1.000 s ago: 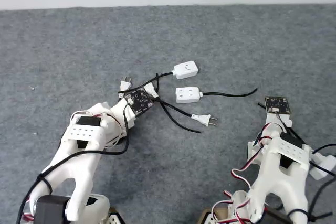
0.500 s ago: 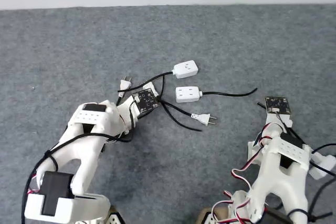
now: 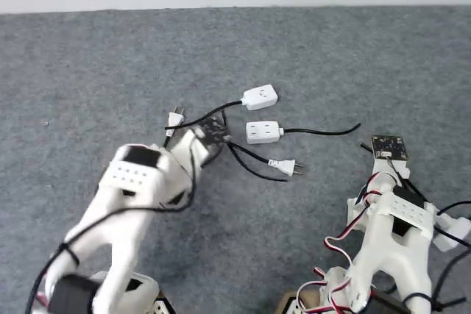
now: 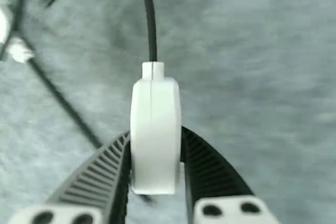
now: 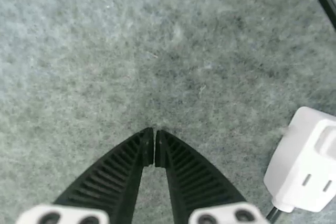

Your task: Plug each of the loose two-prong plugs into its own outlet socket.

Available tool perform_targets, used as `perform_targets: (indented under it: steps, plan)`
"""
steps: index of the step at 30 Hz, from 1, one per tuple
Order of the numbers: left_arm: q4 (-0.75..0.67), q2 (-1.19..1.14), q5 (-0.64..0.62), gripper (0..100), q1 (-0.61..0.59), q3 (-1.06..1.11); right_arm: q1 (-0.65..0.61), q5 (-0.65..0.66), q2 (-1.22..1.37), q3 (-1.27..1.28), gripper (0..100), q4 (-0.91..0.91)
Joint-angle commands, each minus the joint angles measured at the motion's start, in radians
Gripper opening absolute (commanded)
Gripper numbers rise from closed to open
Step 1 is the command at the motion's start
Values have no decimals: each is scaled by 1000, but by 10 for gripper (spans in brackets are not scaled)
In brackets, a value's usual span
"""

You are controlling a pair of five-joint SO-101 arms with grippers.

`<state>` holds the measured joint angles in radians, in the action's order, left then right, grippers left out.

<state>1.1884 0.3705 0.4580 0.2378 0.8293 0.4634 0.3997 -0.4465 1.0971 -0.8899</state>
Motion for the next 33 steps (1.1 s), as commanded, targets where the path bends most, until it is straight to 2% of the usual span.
perform_targets:
  steps: [1,4,7,9,13,19,23,28,33]
  plan:
    - [112,181,-236,13,160,1,-12,11,-22,-6,12,16]
    - [121,324,-442,13,239,41,-12,11,-22,-6,12,16]
    - [115,471,-623,13,256,58,-12,11,-22,-6,12,16]
    - [110,563,-701,14,256,59,-12,11,-22,-6,12,16]
    - [3,755,-718,14,249,133,-12,11,-22,-6,12,16]
    - [-229,1108,-724,13,256,433,-12,11,-22,-6,12,16]
    - [-253,1278,-726,13,256,581,-12,11,-22,-6,12,16]
    - [-259,1312,-767,15,259,765,-12,11,-22,-6,12,16]
    - [-256,1310,-783,16,256,776,-13,11,-22,-6,12,16]
